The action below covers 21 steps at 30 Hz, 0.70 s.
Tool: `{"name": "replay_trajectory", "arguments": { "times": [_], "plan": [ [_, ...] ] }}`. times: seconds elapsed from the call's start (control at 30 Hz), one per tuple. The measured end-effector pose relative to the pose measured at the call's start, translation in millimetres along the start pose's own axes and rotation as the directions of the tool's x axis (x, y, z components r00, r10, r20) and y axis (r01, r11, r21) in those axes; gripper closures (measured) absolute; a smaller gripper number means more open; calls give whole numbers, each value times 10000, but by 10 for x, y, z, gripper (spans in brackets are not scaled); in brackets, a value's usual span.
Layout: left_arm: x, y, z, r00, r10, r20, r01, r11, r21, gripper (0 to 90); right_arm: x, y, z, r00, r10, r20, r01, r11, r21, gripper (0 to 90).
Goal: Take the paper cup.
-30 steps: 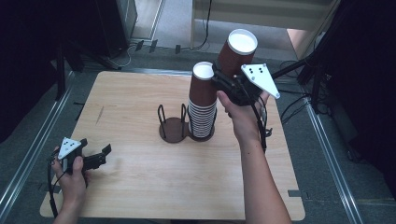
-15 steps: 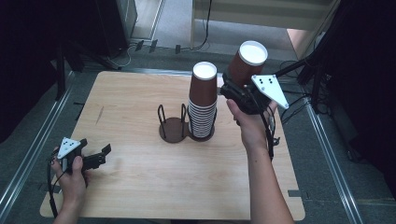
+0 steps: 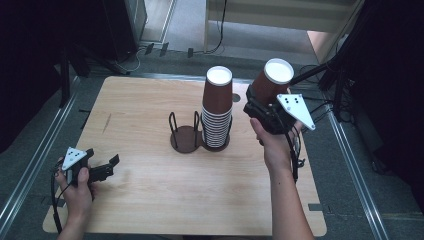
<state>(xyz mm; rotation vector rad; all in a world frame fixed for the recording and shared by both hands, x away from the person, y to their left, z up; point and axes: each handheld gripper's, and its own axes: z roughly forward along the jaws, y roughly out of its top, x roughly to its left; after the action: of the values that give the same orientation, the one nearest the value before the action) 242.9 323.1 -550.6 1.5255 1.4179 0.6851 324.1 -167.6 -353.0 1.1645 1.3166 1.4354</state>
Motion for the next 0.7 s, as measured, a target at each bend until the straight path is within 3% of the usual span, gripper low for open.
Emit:
{"name": "replay_trajectory", "arguments": {
  "times": [0.7],
  "plan": [
    [-3, 0, 2, 10000, 32, 45, -32, 10000, 33, 11, -78, -468, -170, 9999, -37, 120, 29, 9977, 682, 117]
  ]
}}
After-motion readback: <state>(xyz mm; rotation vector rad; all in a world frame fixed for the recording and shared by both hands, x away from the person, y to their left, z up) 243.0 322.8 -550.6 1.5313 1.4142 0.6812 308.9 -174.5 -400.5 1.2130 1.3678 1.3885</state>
